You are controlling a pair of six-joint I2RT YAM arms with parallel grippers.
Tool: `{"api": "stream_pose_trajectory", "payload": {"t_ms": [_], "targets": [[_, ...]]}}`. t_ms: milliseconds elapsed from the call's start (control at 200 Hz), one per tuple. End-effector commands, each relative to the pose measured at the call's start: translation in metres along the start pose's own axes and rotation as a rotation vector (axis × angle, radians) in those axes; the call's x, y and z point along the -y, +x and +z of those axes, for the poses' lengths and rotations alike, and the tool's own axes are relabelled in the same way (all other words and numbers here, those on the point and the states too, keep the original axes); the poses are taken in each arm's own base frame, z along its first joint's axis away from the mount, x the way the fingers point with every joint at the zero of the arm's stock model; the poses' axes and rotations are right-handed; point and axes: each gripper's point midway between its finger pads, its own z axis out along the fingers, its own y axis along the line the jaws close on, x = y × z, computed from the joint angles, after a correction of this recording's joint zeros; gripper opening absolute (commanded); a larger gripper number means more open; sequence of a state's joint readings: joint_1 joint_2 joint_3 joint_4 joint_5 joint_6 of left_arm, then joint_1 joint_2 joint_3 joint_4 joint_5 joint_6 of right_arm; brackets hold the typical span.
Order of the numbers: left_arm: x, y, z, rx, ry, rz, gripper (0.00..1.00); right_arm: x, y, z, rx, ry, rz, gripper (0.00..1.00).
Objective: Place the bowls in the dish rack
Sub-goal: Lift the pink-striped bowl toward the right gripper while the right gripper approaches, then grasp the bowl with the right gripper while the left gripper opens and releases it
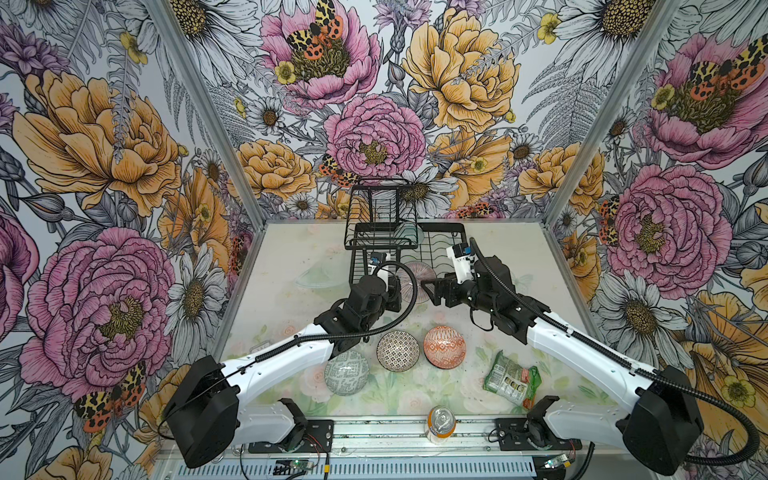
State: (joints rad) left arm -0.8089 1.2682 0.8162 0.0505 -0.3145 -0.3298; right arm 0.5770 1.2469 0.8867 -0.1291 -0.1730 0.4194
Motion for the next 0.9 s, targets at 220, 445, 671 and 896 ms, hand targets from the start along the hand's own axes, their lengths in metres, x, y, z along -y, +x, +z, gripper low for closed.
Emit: {"api": "stream_pose_trajectory", "payload": {"t_ms": [220, 445, 671, 896], "targets": [[0.032, -0.034, -0.002, 0.107, 0.119, -0.044, 0.0, -0.003, -0.018, 0.013, 0.082, -0.01, 0.041, 0.72], [0.04, -0.031, -0.004, 0.103, 0.158, -0.051, 0.0, -0.005, -0.015, 0.021, 0.062, -0.028, 0.047, 0.41], [0.043, -0.023, -0.005, 0.087, 0.17, -0.045, 0.0, -0.004, -0.016, 0.02, 0.06, -0.016, 0.036, 0.09], [0.049, -0.02, -0.006, 0.078, 0.189, -0.022, 0.0, -0.002, -0.014, 0.019, 0.058, -0.007, 0.035, 0.0]]}}
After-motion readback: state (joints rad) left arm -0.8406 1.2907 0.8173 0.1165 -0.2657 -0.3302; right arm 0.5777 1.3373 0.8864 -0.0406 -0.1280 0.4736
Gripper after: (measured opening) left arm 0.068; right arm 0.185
